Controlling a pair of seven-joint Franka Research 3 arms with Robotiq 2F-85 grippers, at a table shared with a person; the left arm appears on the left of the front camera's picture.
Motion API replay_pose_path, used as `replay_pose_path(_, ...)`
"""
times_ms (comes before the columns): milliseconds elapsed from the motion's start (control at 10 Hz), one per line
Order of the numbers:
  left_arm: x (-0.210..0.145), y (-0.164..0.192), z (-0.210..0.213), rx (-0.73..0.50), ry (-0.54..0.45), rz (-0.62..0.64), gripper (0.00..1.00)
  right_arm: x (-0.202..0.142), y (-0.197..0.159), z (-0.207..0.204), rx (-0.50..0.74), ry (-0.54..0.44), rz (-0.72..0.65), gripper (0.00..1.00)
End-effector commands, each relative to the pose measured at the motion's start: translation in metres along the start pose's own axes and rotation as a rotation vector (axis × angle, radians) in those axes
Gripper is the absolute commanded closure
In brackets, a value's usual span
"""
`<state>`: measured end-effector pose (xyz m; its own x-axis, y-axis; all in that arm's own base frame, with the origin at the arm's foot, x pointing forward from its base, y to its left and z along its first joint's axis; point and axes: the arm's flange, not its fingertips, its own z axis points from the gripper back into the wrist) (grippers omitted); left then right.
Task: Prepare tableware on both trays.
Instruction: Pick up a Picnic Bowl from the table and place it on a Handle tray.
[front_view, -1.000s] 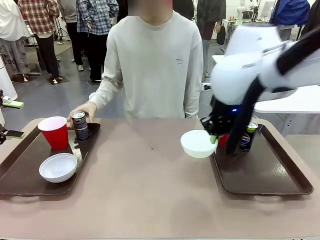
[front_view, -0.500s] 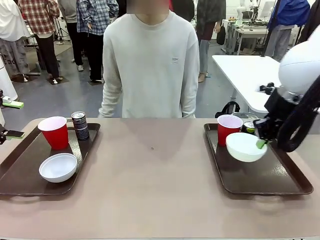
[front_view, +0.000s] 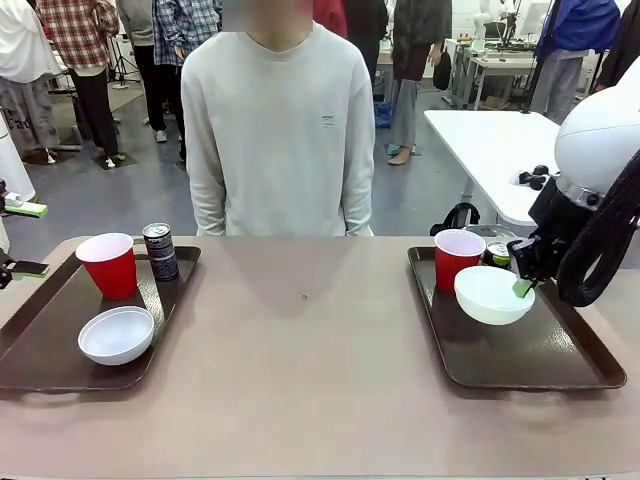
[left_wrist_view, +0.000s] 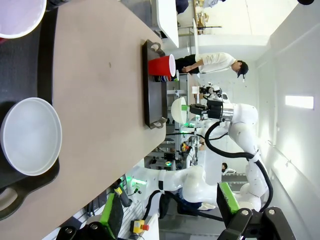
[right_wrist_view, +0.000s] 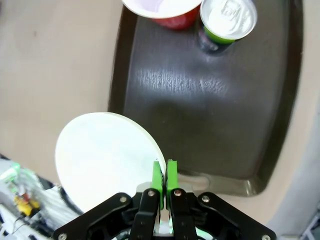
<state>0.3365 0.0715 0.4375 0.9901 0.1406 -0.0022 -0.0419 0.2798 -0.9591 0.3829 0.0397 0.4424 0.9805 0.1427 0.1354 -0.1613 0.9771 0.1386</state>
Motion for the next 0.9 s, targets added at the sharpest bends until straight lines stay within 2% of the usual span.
replay_pose_path(0,-0.002,0.001,0.002,-0.006,0.005,-0.018,0.0,0.012,-0.01,-0.045,-0.05,0.002,0.021,0.96)
replay_pose_path(200,-0.002,0.001,0.002,-0.006,0.005,-0.018,0.0,0.014,-0.011,-0.075,-0.076,0.018,0.054,0.96)
replay_pose_path(300,-0.002,0.001,0.002,-0.006,0.005,-0.018,0.0,0.016,-0.009,-0.083,-0.064,0.055,0.068,0.96)
replay_pose_path(400,-0.002,0.001,0.002,-0.006,0.005,-0.018,0.0,0.018,-0.01,-0.085,-0.047,0.077,0.089,0.37)
replay_pose_path(500,-0.002,0.001,0.002,-0.006,0.005,-0.018,0.0,0.014,-0.007,-0.082,-0.031,0.079,0.105,0.37)
replay_pose_path(600,-0.002,0.001,0.002,-0.006,0.005,-0.018,0.0,0.011,-0.01,-0.075,-0.037,0.073,0.106,0.0)
replay_pose_path(700,-0.002,0.001,0.002,-0.006,0.005,-0.018,0.0,0.006,-0.006,-0.067,-0.019,0.066,0.098,0.73)
replay_pose_path(800,-0.002,0.001,0.002,-0.006,0.005,-0.018,0.0,0.001,-0.004,-0.057,-0.021,0.065,0.094,0.0)
